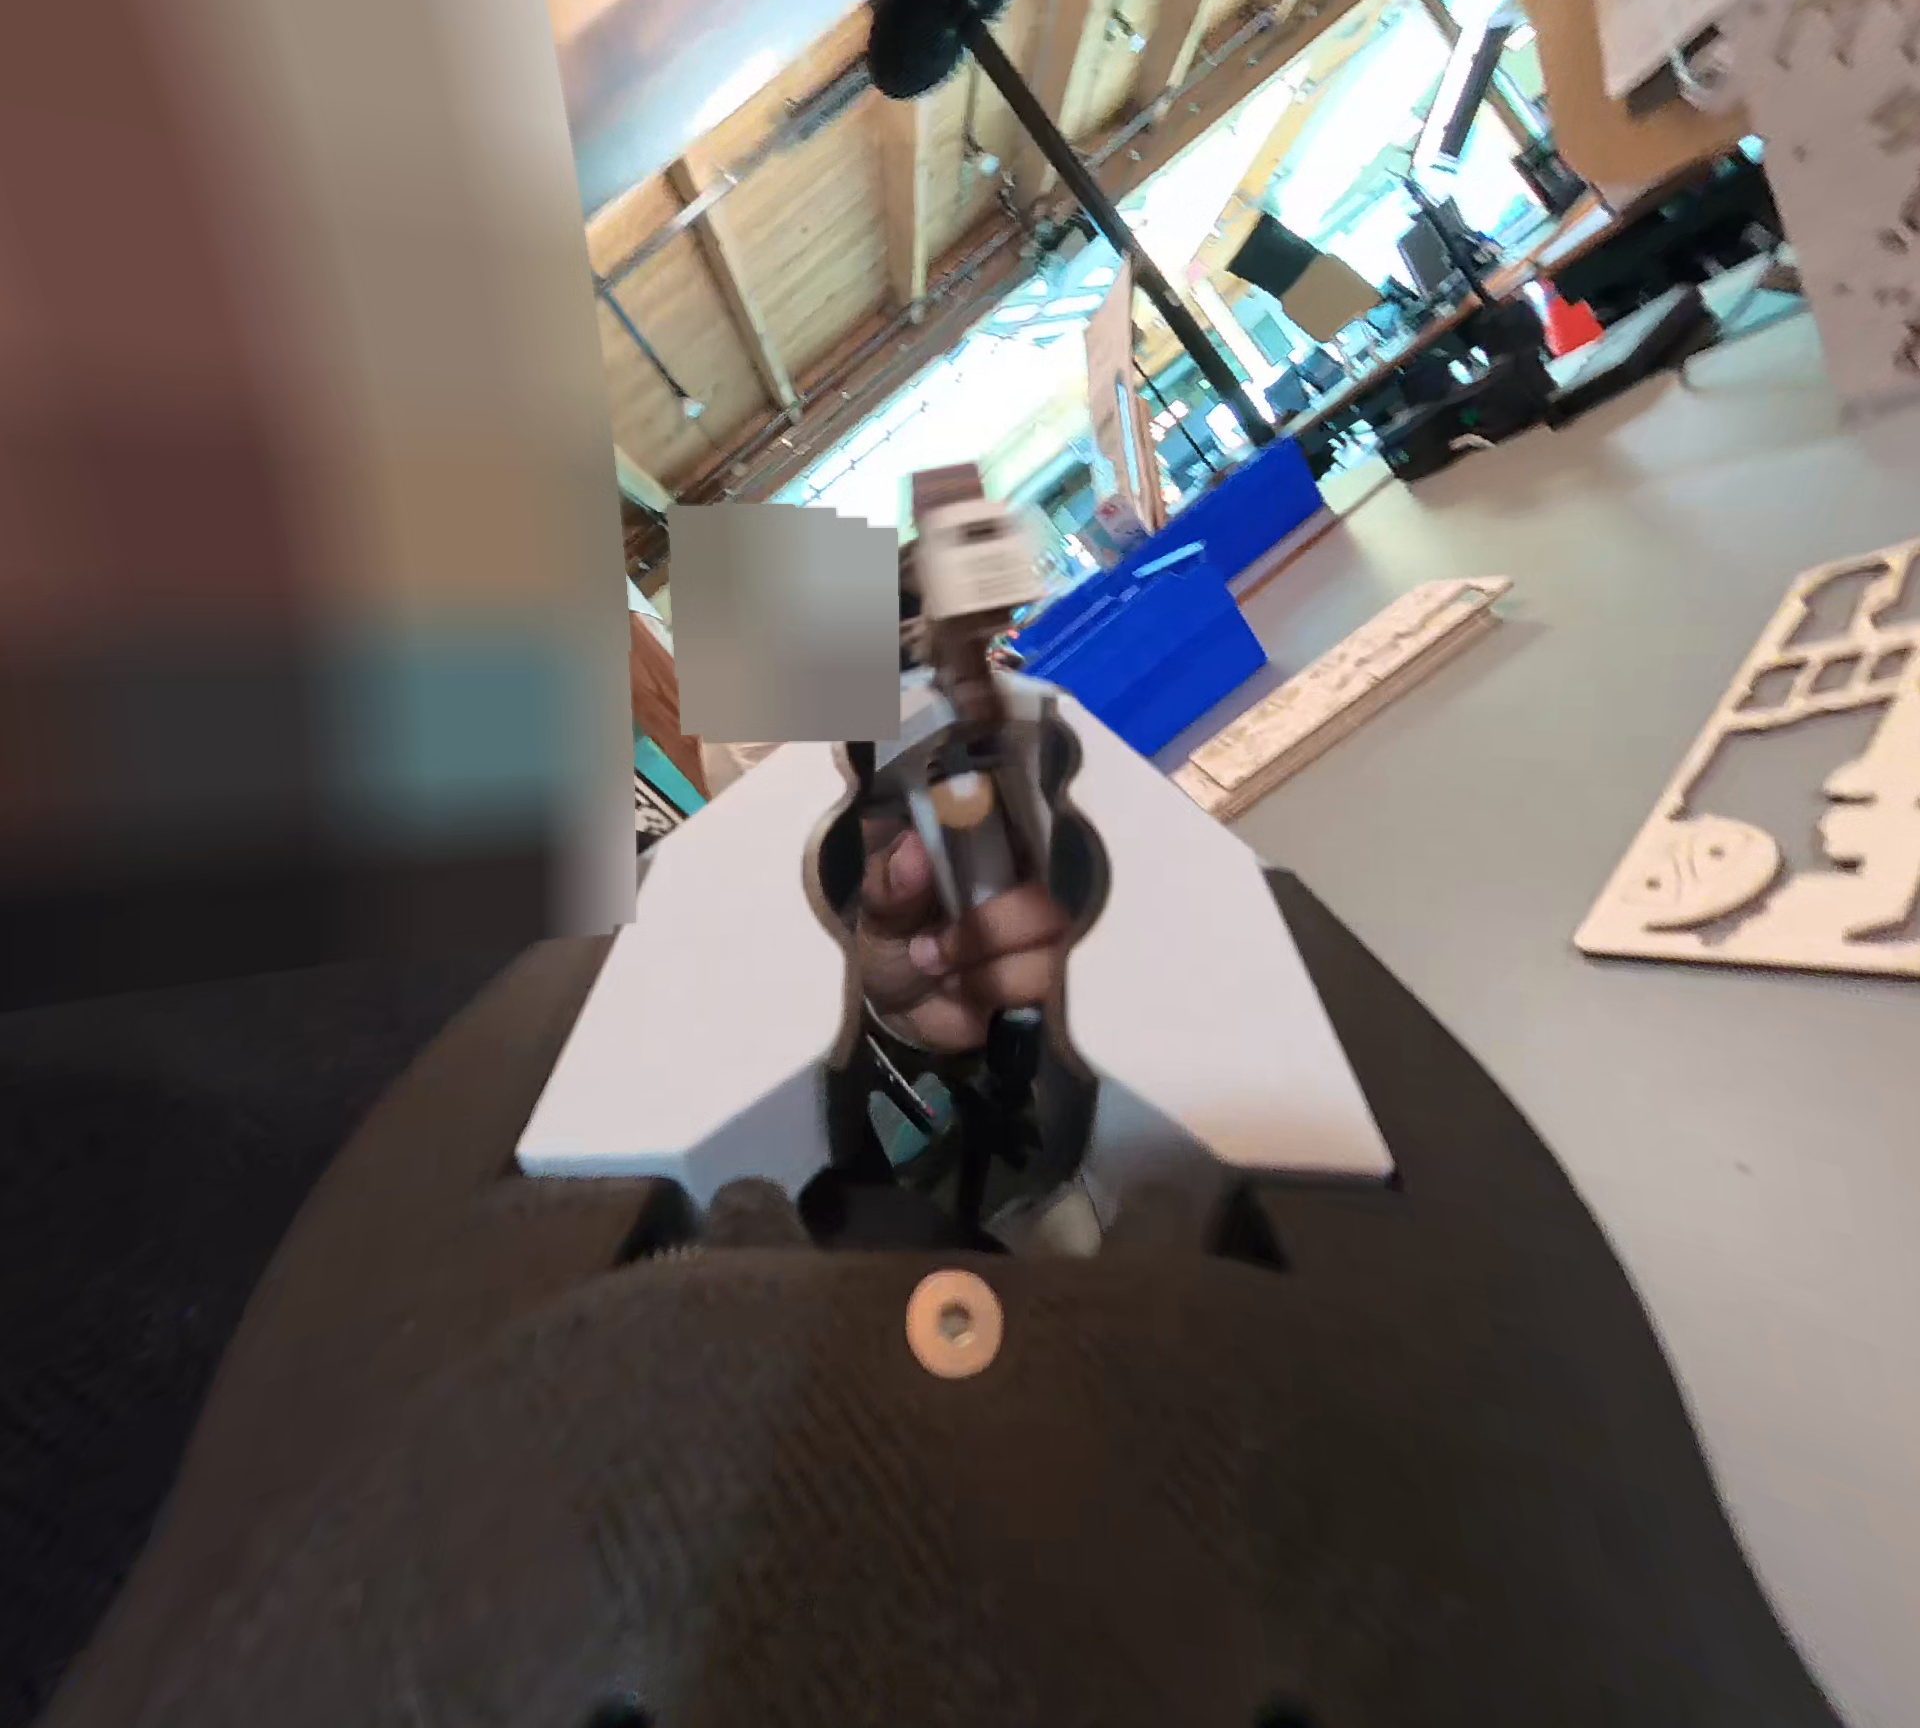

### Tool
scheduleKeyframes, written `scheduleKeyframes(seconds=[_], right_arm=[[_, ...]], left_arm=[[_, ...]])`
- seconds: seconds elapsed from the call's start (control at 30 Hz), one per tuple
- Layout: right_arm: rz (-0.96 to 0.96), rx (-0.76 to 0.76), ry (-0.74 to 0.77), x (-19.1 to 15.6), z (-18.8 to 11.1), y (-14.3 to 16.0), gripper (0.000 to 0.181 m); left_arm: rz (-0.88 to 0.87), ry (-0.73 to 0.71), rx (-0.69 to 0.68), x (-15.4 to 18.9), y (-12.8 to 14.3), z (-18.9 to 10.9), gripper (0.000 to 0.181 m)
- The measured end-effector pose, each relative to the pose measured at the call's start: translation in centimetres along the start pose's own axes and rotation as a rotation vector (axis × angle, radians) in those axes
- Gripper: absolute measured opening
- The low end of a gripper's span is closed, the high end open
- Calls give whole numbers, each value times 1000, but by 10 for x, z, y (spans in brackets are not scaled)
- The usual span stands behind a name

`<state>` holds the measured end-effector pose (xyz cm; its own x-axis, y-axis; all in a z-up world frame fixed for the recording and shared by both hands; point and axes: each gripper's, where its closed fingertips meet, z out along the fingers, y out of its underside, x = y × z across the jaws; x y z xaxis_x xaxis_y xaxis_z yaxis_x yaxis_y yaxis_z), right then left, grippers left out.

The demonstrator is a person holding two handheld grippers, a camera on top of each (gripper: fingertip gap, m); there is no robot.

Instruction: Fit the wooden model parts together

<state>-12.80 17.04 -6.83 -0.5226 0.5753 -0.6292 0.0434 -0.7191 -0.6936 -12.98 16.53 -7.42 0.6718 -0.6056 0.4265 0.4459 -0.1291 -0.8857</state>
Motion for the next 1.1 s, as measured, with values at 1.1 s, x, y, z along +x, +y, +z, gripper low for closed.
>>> scheduleKeyframes(seconds=[1.1], right_arm=[[135,-29,264,40,-18,16,41]], left_arm=[[914,-430,-445,-56,48,0,7]])
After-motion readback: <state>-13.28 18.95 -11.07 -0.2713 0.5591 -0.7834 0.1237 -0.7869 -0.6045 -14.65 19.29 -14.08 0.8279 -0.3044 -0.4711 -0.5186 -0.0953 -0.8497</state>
